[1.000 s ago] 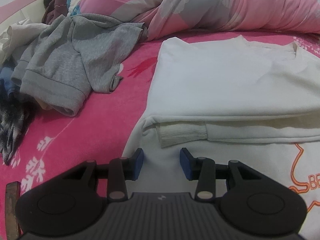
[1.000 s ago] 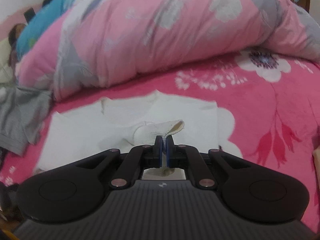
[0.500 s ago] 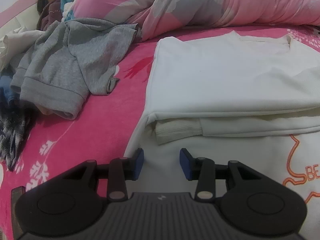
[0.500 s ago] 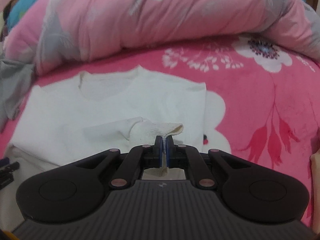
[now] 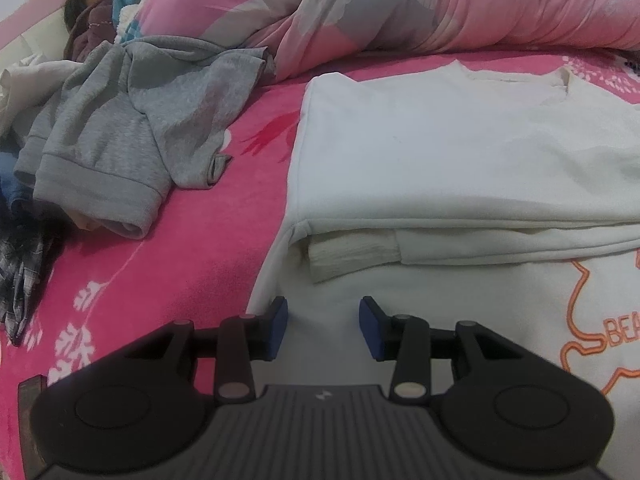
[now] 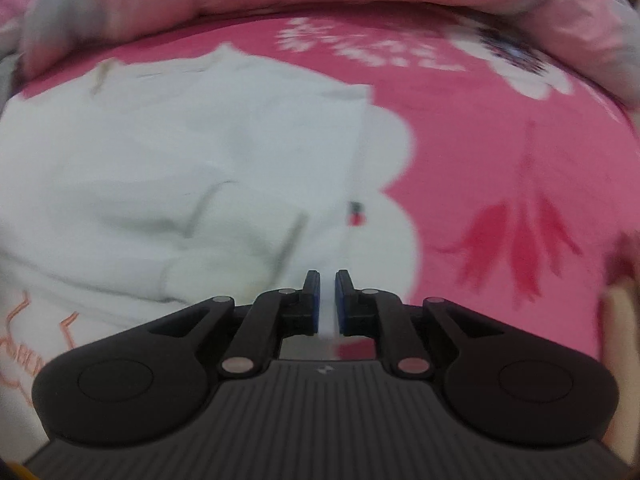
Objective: Fold clothes
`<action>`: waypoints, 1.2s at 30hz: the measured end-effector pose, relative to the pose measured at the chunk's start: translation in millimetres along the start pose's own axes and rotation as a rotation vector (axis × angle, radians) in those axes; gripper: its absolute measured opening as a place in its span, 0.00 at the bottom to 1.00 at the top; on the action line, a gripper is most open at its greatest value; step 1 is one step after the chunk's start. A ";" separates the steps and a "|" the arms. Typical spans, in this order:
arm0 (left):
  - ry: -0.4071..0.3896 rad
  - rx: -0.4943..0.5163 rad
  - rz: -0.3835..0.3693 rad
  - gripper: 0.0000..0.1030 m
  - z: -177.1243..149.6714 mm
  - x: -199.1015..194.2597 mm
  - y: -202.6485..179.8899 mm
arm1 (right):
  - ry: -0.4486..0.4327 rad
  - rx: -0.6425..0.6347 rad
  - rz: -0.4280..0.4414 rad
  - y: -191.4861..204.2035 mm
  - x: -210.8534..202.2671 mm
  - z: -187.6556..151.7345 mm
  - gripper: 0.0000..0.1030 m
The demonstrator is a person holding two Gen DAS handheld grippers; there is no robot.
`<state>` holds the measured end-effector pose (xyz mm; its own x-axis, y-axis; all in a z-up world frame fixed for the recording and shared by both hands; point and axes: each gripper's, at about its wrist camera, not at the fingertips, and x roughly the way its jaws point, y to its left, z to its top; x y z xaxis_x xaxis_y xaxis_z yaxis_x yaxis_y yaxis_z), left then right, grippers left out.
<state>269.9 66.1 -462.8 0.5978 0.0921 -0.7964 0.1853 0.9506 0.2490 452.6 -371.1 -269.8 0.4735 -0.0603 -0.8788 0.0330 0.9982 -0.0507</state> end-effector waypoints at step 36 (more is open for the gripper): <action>0.023 -0.256 -0.137 0.33 -32.7 4.6 78.1 | -0.135 -0.373 0.389 311.7 59.0 79.4 0.04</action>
